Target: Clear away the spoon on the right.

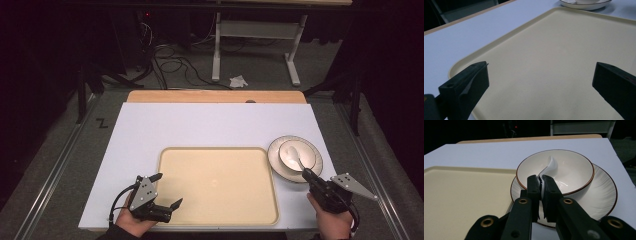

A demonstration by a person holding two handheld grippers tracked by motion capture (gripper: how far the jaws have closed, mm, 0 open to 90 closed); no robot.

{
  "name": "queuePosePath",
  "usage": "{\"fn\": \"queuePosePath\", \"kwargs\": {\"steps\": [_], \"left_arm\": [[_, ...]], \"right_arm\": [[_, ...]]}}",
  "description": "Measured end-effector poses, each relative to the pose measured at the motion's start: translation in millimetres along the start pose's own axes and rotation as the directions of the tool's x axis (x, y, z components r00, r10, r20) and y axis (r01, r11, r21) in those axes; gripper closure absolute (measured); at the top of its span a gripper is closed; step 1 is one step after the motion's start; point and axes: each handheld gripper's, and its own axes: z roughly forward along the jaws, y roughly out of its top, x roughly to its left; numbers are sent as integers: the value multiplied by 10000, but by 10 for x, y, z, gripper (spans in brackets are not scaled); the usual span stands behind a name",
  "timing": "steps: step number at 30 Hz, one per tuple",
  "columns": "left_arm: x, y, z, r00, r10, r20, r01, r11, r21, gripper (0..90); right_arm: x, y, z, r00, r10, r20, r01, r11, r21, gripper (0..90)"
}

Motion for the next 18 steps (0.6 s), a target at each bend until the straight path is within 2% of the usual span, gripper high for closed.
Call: {"fn": "queuePosePath", "kwargs": {"steps": [8, 18], "left_arm": [[-1, 1, -2, 10000, 1, 0, -1, 10000, -7, 14], [0, -1, 4, 10000, -9, 0, 9, 10000, 2, 14]], "right_arm": [[25, 33, -44, 9997, -235, 2, 234, 9993, -284, 869], [141, 135, -171, 9969, -760, -212, 734, 9919, -1035, 868]]}}
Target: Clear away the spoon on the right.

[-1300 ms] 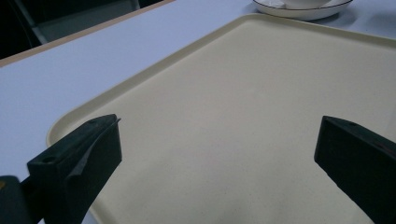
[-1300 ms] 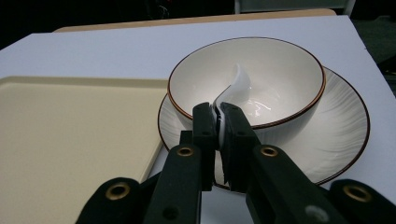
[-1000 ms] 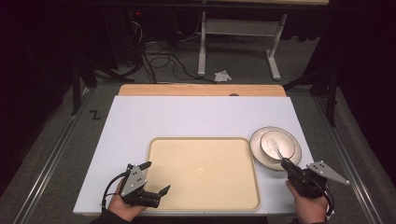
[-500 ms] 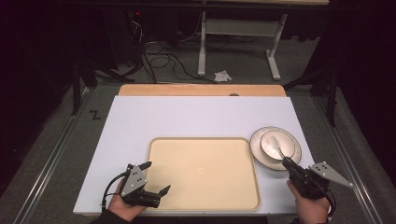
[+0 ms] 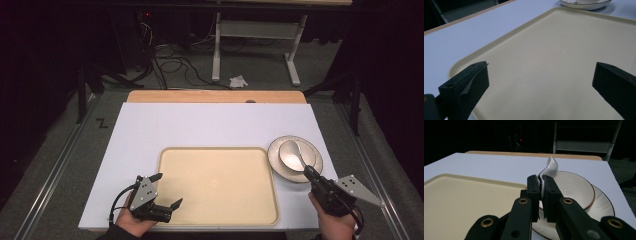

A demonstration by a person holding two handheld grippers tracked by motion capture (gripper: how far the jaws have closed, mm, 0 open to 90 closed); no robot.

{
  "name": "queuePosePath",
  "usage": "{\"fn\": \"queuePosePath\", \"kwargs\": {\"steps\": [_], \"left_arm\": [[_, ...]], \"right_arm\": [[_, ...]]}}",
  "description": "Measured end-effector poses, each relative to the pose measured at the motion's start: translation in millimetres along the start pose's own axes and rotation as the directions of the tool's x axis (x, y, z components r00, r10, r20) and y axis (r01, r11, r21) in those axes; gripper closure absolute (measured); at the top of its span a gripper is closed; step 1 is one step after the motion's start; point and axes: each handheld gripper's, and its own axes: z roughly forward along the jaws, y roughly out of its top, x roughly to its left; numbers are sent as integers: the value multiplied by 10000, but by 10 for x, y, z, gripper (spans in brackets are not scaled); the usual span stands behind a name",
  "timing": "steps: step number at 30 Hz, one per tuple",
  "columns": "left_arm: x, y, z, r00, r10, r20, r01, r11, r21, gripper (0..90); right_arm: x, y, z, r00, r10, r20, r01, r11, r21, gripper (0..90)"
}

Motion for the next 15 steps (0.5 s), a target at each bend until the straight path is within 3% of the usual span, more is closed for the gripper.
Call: {"fn": "queuePosePath", "kwargs": {"steps": [7, 15], "left_arm": [[2, -2, 4, 10000, -5, -6, 5, 10000, 7, 14], [5, -2, -1, 10000, -16, -1, 16, 10000, -10, 14]], "right_arm": [[156, 55, -6, 9978, -311, -584, 296, 9992, -263, 869], [337, -3, 129, 9890, -554, -1369, 569, 9984, 66, 869]]}}
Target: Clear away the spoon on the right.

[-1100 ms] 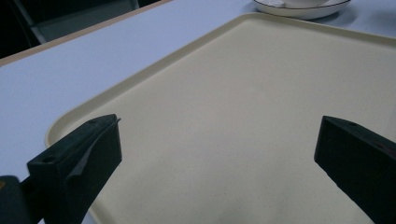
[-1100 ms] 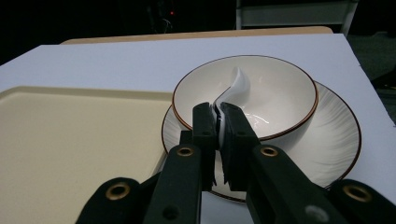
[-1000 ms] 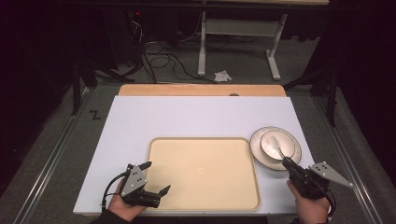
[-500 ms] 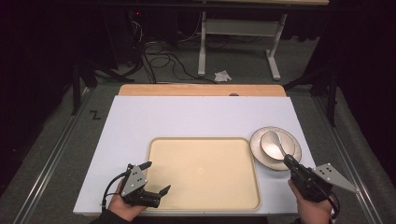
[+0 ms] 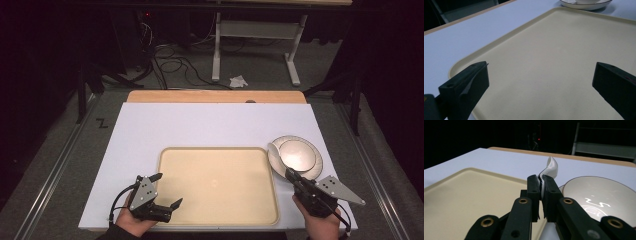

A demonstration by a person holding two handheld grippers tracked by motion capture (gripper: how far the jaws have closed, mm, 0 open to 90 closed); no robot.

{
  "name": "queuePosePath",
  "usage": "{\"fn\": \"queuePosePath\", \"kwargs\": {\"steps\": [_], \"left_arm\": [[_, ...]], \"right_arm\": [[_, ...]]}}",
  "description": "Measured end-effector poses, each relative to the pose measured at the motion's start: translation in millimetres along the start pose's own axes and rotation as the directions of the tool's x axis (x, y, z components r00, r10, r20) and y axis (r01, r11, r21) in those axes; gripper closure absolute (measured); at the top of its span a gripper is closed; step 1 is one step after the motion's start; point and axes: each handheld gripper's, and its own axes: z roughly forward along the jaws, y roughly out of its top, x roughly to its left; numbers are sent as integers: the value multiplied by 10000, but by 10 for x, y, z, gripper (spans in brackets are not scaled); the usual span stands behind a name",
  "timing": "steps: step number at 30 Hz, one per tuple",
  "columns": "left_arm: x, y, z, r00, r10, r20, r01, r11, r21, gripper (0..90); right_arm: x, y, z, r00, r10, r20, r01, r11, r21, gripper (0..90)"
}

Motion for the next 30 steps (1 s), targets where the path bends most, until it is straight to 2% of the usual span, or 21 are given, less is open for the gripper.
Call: {"fn": "queuePosePath", "kwargs": {"steps": [4, 10, 22, 27, 30], "left_arm": [[-1, 1, 0, 10000, 5, 0, -5, 10000, -9, 14], [3, 1, -2, 10000, -7, -21, 7, 10000, -36, 14], [0, 2, -1, 10000, -11, -21, 11, 10000, -33, 14], [-1, 2, 3, 10000, -5, -16, 5, 10000, -13, 14], [-5, 2, 5, 10000, 6, -11, -6, 10000, -19, 14]], "right_arm": [[39, -40, 83, 9993, 23, -375, -17, 9999, 157, 869], [106, -81, 195, 9979, -72, -637, 101, 9989, 450, 869], [256, -104, 295, 9948, -418, -925, 477, 9969, 628, 869], [289, -116, 334, 9931, -400, -1101, 475, 9967, 664, 869], [294, -142, 393, 9922, -175, -1234, 274, 9965, 790, 869]]}}
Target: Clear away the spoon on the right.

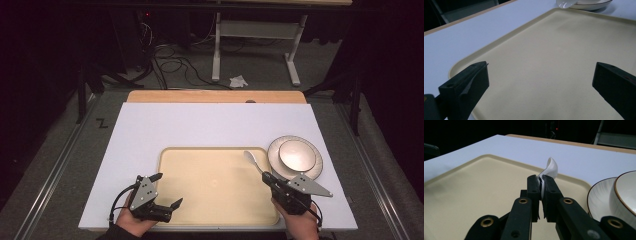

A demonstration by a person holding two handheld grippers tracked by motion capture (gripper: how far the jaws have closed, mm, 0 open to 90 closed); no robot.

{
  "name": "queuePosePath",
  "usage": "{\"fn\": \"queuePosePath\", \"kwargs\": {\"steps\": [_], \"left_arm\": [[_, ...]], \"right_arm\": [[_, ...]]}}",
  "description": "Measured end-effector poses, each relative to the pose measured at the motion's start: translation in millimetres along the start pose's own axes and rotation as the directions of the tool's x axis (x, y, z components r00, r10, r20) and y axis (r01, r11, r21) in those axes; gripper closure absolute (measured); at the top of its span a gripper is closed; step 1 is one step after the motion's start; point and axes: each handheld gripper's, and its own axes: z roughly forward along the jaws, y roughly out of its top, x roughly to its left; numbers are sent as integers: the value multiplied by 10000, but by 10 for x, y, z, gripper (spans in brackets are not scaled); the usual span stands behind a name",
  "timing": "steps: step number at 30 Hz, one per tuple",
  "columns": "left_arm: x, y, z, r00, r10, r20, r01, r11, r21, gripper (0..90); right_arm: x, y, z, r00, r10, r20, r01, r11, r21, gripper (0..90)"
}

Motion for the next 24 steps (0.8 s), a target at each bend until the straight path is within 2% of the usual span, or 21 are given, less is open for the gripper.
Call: {"fn": "queuePosePath", "kwargs": {"steps": [4, 10, 14, 19, 24], "left_arm": [[4, 0, -6, 10000, -4, -1, 4, 10000, 5, 14], [1, 1, -3, 10000, 22, 10, -22, 10000, 7, 14], [3, 2, -7, 10000, 27, 2, -27, 10000, 0, 14], [2, 1, -9, 10000, 32, 3, -32, 10000, 0, 14], [2, 2, -13, 10000, 13, 9, -13, 10000, -26, 14]], "right_arm": [[3, -43, 55, 9998, 168, -147, -164, 9996, 239, 868], [53, -66, 98, 9996, -58, -260, 69, 9991, 430, 868], [59, -75, 119, 9995, 38, -316, -22, 9987, 501, 868], [92, -94, 148, 9992, -175, -360, 198, 9978, 633, 868], [86, -112, 151, 9993, -117, -368, 142, 9974, 705, 867]]}}
